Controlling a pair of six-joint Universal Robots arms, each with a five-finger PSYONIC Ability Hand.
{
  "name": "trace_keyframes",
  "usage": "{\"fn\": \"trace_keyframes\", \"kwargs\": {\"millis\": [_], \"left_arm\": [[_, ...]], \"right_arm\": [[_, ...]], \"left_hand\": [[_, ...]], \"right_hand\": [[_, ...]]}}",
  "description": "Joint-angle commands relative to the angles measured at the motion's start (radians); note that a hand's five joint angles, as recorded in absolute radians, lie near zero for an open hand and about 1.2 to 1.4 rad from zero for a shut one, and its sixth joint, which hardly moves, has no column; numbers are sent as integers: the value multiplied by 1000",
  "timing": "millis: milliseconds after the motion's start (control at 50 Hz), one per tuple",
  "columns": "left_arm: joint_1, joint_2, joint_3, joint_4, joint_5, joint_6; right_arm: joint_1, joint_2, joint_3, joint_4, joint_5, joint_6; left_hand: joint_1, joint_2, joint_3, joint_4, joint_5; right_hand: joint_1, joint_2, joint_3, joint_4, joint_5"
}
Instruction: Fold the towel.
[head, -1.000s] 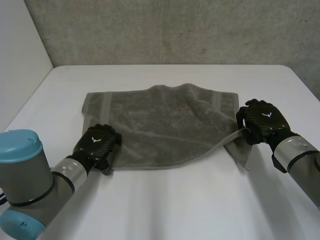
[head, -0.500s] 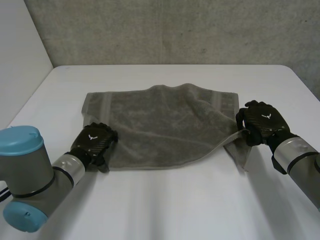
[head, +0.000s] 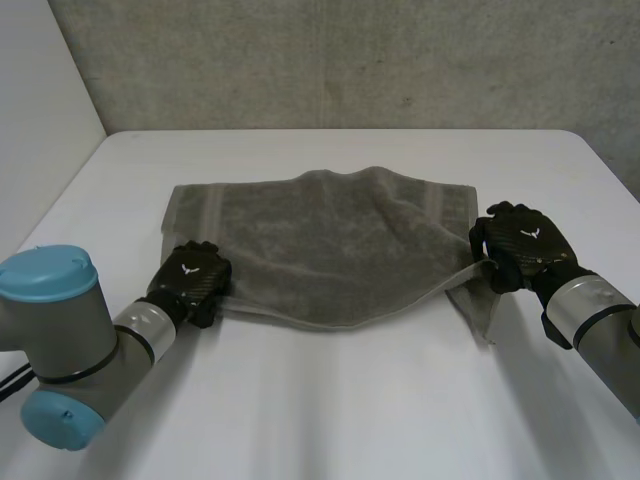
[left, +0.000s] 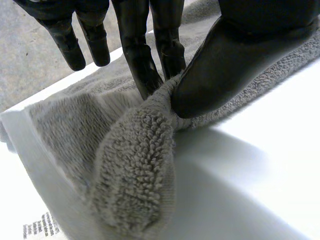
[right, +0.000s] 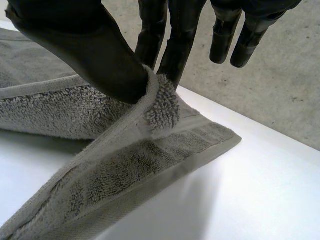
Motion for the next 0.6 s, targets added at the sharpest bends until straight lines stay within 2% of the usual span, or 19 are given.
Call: {"fn": "trace_keyframes", "kwargs": {"millis": [20, 220, 360, 440, 540, 600], "left_arm": [[-1, 30, 2, -7, 3, -2], [34, 92, 0, -63, 14, -54], [51, 127, -3, -97, 25, -54], [79, 182, -4, -161, 46, -56], [97, 276, -6, -215, 75, -59], [122, 336, -1, -217, 81, -61]], "right_arm": [[-5, -3, -5, 3, -3, 0], [-16, -25, -14, 41, -6, -14], [-16, -44, -24, 115, -12, -95], [-16, -66, -28, 145, -15, -127], [-14, -130, -40, 202, -39, -136], [-2, -190, -66, 242, -105, -126]], "left_hand": [[142, 105, -44, -52, 99], [142, 105, -44, -52, 99], [142, 105, -44, -52, 99], [142, 105, -44, -52, 99], [142, 105, -44, -52, 99], [142, 105, -44, -52, 99]], "right_hand": [[80, 107, -6, -7, 66], [80, 107, -6, -7, 66], [80, 107, -6, -7, 66], [80, 107, -6, -7, 66], [80, 107, -6, -7, 66], [80, 107, -6, -7, 66]]}}
